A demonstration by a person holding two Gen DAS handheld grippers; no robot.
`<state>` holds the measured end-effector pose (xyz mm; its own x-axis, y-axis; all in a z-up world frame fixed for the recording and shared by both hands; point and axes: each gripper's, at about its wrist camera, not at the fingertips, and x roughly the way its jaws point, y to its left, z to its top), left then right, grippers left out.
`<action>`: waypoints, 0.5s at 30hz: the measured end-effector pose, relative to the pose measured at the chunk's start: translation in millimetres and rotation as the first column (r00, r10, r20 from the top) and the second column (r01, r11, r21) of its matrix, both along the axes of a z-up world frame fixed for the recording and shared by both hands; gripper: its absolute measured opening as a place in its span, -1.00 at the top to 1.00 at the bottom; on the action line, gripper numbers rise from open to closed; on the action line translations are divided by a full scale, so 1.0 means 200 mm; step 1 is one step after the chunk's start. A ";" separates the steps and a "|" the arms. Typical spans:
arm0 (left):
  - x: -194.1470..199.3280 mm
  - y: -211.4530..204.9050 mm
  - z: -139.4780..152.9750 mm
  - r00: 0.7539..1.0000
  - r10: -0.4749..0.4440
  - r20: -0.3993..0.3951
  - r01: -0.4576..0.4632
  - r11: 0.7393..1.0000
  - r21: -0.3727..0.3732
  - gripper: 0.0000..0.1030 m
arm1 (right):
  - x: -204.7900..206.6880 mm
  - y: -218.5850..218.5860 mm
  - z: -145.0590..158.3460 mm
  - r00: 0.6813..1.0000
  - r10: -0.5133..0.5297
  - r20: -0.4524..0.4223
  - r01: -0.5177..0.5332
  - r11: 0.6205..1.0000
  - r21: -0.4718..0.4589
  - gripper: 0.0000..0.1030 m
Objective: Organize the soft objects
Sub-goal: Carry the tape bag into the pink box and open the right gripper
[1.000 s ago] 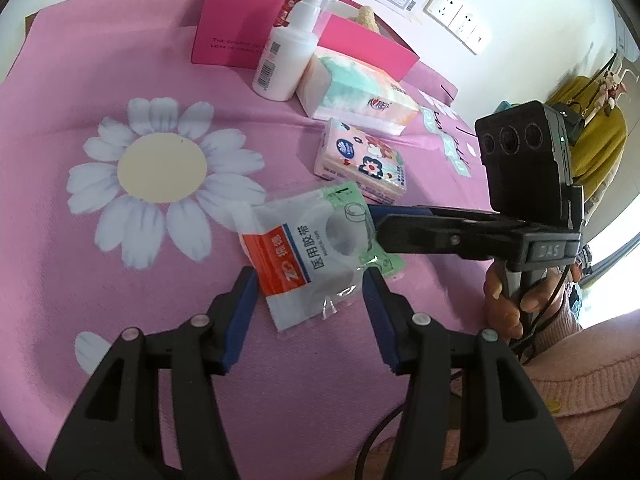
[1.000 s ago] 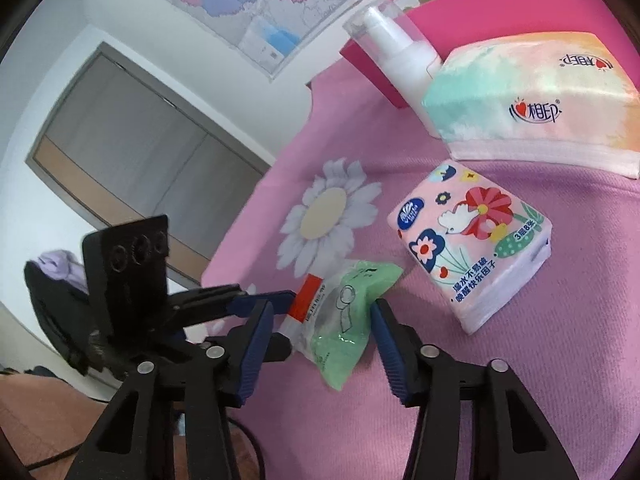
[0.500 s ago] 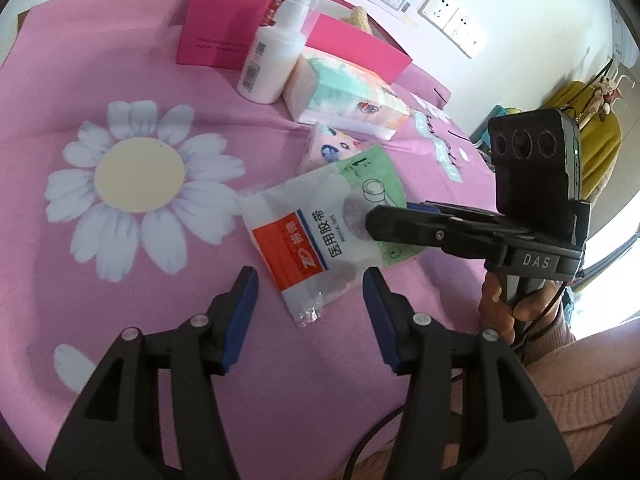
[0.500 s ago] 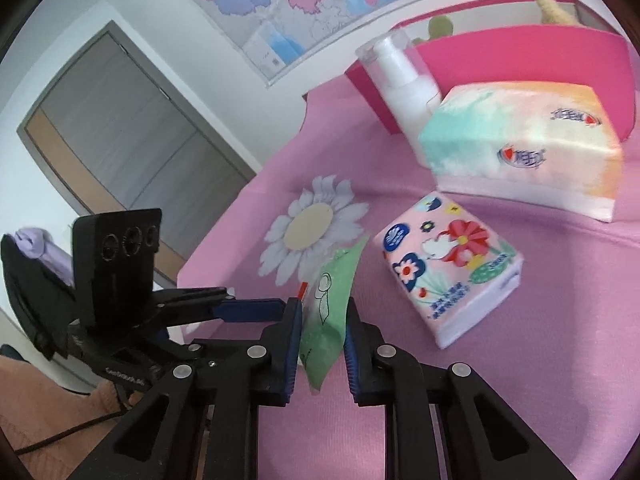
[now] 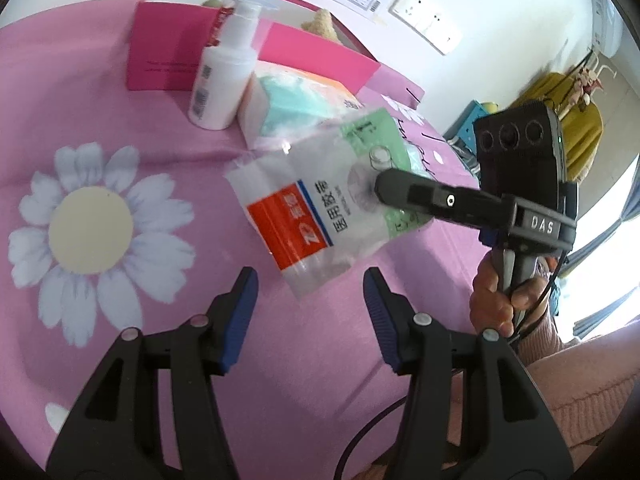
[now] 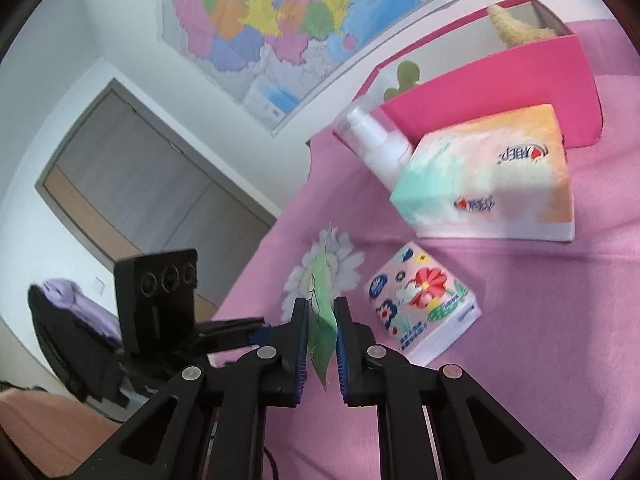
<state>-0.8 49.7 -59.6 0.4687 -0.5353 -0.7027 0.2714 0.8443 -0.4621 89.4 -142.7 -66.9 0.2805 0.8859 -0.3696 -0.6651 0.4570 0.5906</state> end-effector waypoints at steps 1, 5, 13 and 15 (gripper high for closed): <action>0.02 -0.01 0.00 1.000 -0.005 0.001 0.005 1.000 -0.006 -0.09 | -0.01 0.00 0.00 1.000 -0.004 0.000 0.004 1.000 0.004 0.77; 0.10 -0.01 -0.02 1.000 -0.019 -0.011 0.019 0.998 -0.066 -0.09 | 0.02 -0.03 0.00 1.000 -0.006 -0.017 0.007 1.000 0.025 0.77; 0.16 -0.01 -0.04 1.000 0.000 -0.029 -0.003 0.997 -0.083 0.49 | 0.04 -0.09 -0.03 0.998 -0.061 -0.008 0.061 0.998 -0.034 0.75; 0.17 -0.01 -0.04 0.999 0.012 -0.035 -0.014 0.998 -0.068 0.65 | 0.05 -0.10 -0.04 0.998 -0.068 -0.001 0.068 0.995 -0.069 0.68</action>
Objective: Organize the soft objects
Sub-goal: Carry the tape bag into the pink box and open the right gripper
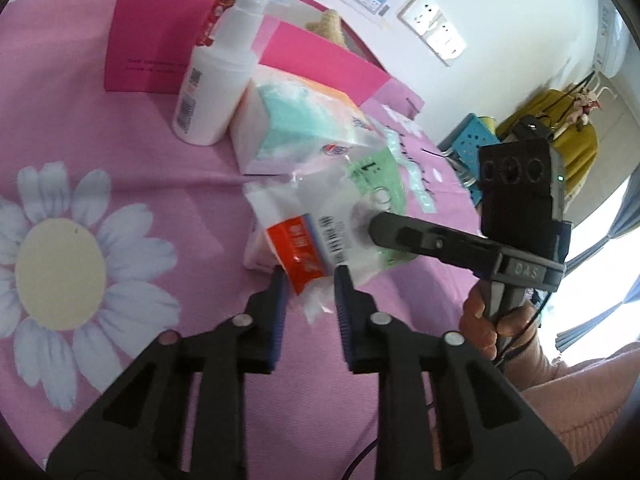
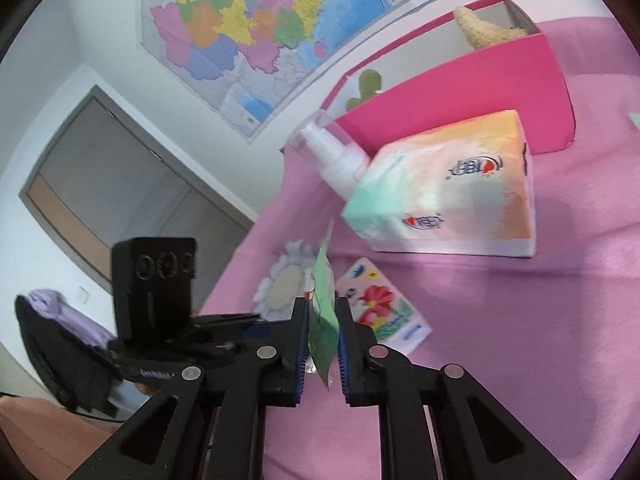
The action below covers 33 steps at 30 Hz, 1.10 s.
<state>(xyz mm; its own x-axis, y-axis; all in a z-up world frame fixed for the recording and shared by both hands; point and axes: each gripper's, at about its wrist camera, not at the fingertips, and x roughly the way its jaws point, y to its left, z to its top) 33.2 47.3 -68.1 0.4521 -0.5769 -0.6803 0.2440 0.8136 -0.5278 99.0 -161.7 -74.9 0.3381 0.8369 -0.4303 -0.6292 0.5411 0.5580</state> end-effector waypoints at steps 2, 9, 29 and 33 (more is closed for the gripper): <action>0.00 0.00 0.00 1.000 -0.002 0.000 0.002 1.000 -0.004 0.70 | 0.00 0.00 0.00 1.000 -0.018 0.018 0.019 0.999 -0.051 0.47; 0.02 -0.03 0.02 1.000 -0.010 0.010 0.010 0.999 0.041 0.71 | -0.04 -0.03 0.01 0.995 -0.046 0.083 0.055 0.993 -0.109 0.21; -0.03 -0.08 0.22 0.994 -0.026 0.105 0.016 0.995 0.102 0.66 | -0.05 -0.04 0.08 0.992 -0.066 0.111 0.073 0.996 -0.059 0.60; -0.04 -0.08 0.30 0.990 -0.025 0.140 0.008 0.993 0.121 0.63 | -0.06 -0.02 0.15 0.987 -0.060 0.146 0.067 0.997 -0.047 0.60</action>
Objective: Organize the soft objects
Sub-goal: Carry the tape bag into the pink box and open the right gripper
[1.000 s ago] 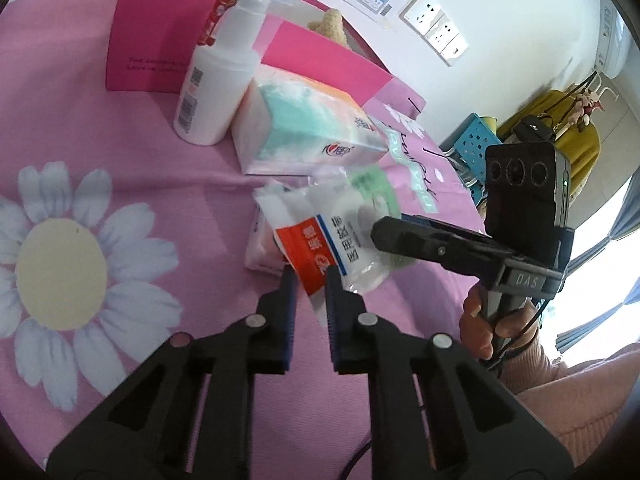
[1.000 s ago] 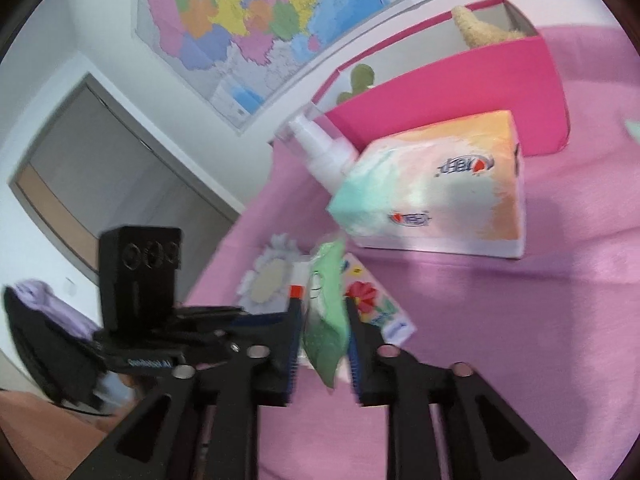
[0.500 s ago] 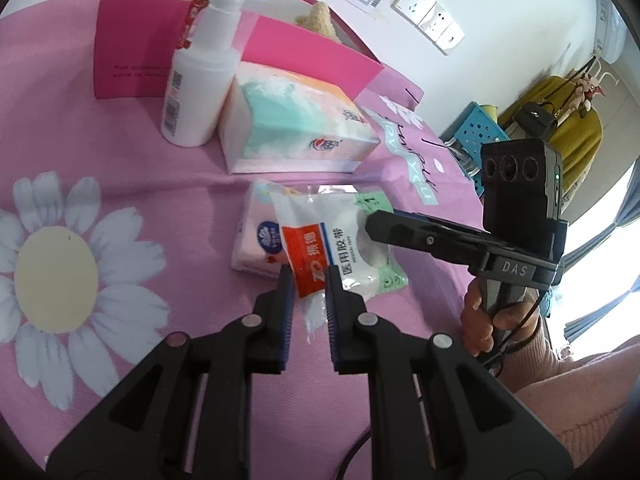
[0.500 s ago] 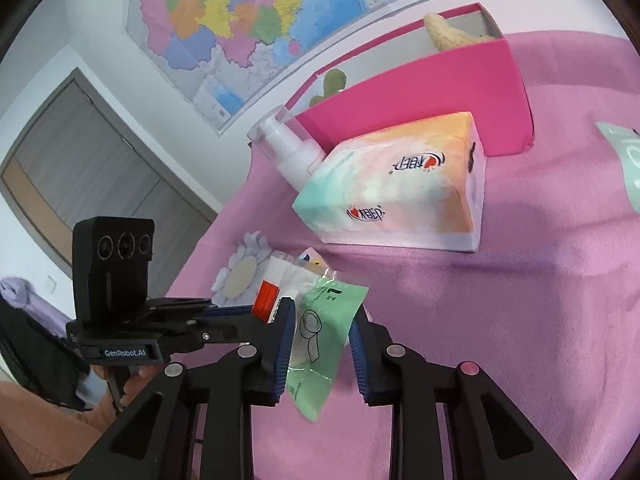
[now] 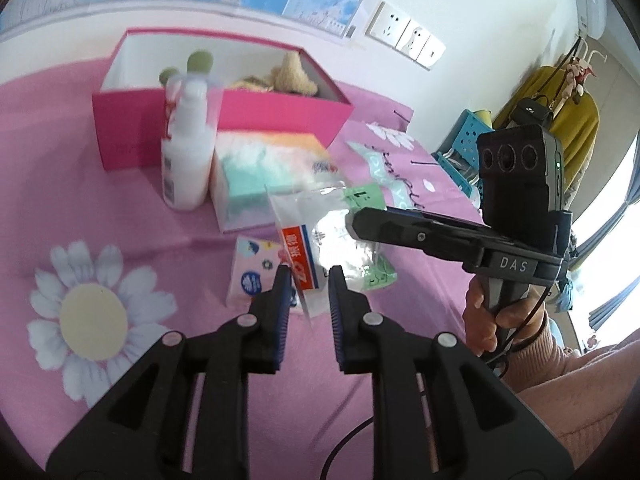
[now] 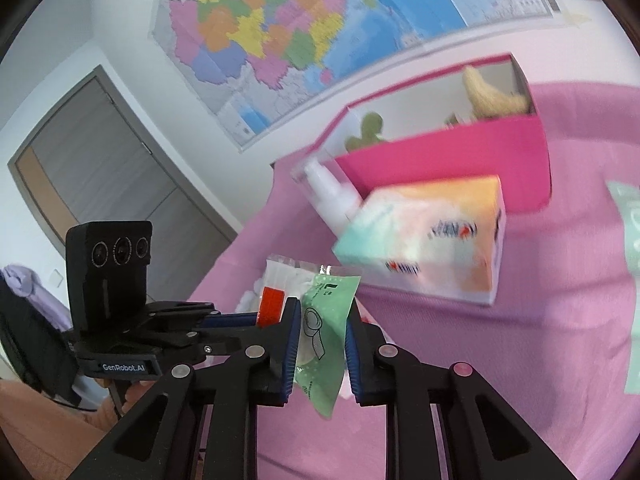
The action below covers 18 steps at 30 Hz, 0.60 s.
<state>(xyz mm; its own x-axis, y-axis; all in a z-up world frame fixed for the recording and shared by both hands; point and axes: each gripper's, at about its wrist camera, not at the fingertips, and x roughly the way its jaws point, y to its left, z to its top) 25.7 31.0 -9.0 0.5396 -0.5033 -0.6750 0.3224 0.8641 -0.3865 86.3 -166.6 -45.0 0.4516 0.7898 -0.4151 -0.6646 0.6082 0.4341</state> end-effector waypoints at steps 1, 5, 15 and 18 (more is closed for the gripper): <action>0.00 0.00 0.02 1.000 0.001 0.007 -0.001 1.000 0.005 0.63 | 0.00 0.00 0.01 1.000 0.002 0.006 -0.002 1.000 0.003 0.60; 0.01 0.00 0.06 1.000 0.002 0.027 -0.003 1.000 0.018 0.63 | 0.00 0.00 0.06 1.000 0.008 0.023 -0.008 1.000 0.022 0.60; 0.05 -0.04 0.13 0.998 -0.011 0.054 0.008 0.999 0.054 0.63 | 0.04 -0.02 0.12 0.999 0.008 0.048 -0.010 0.999 0.037 0.61; 0.07 -0.05 0.16 0.998 -0.014 0.066 0.010 0.998 0.059 0.63 | 0.05 -0.04 0.14 0.998 0.009 0.060 -0.011 0.999 0.040 0.61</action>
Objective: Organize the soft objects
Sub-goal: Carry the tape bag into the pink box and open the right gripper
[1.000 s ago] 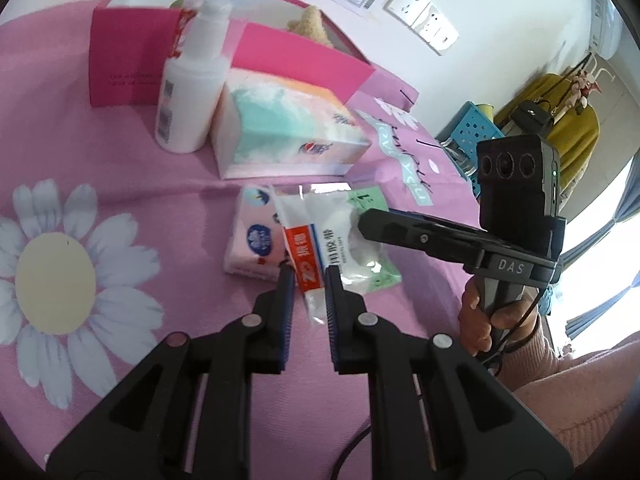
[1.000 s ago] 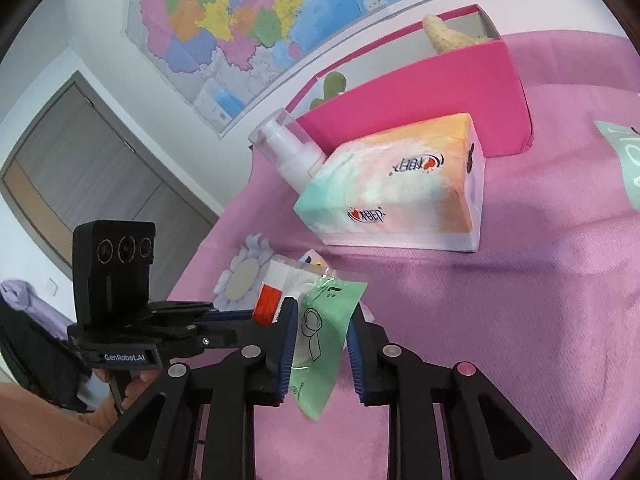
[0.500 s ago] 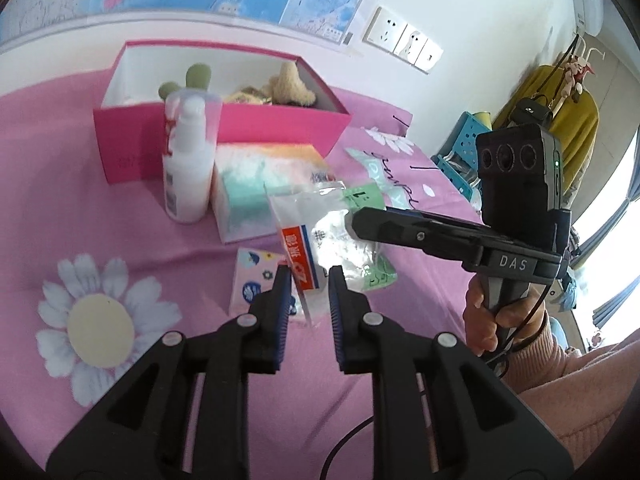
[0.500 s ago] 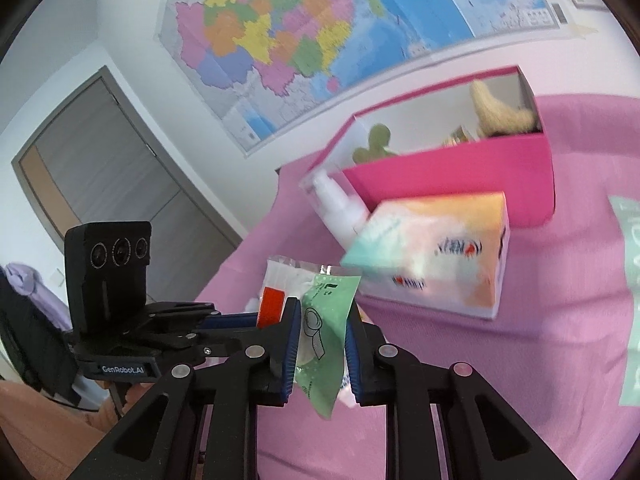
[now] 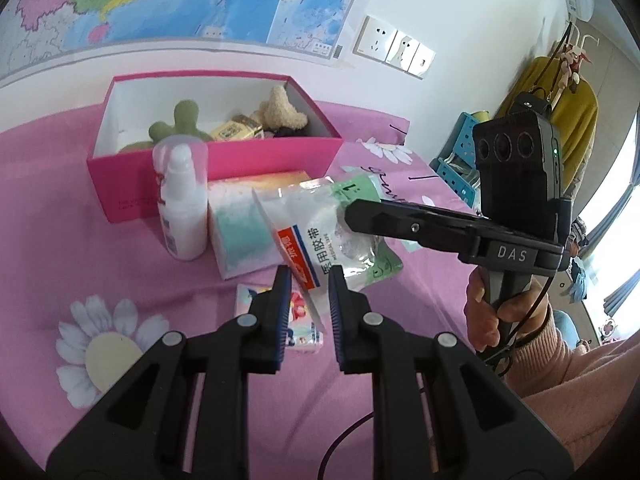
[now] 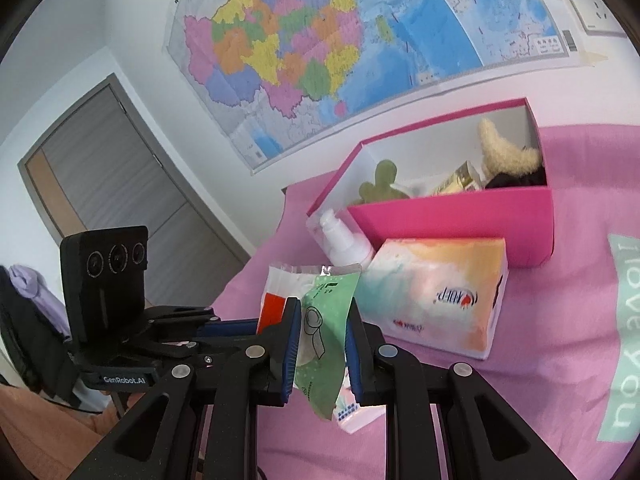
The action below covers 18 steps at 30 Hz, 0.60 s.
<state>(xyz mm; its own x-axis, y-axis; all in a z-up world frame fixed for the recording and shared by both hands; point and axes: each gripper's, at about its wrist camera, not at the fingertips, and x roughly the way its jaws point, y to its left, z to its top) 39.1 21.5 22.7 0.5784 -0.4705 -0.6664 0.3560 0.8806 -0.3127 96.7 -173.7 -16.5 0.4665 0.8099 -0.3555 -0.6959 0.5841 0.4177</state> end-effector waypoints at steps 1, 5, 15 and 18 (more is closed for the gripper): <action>0.01 0.00 0.01 1.000 0.000 0.005 0.000 1.000 0.000 0.63 | 0.00 0.00 0.01 1.000 -0.002 0.005 0.002 1.000 -0.001 0.61; 0.05 0.00 0.06 1.000 0.001 0.024 -0.001 1.000 0.006 0.63 | 0.02 -0.01 0.06 1.000 -0.004 0.026 0.004 1.000 0.004 0.61; 0.25 0.02 0.20 0.997 0.018 0.072 -0.021 0.999 0.038 0.63 | 0.15 0.01 0.23 0.996 -0.009 0.085 0.007 1.000 0.018 0.61; 0.31 0.03 0.24 0.997 0.028 0.078 -0.032 0.998 0.047 0.63 | 0.23 0.01 0.26 0.997 -0.010 0.079 0.008 0.999 0.037 0.61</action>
<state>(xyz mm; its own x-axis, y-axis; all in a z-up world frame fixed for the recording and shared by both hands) 101.4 28.3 70.1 0.6425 -0.4204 -0.6407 0.3507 0.9047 -0.2419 142.9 -171.4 36.4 0.4992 0.8174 -0.2875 -0.7224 0.5759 0.3829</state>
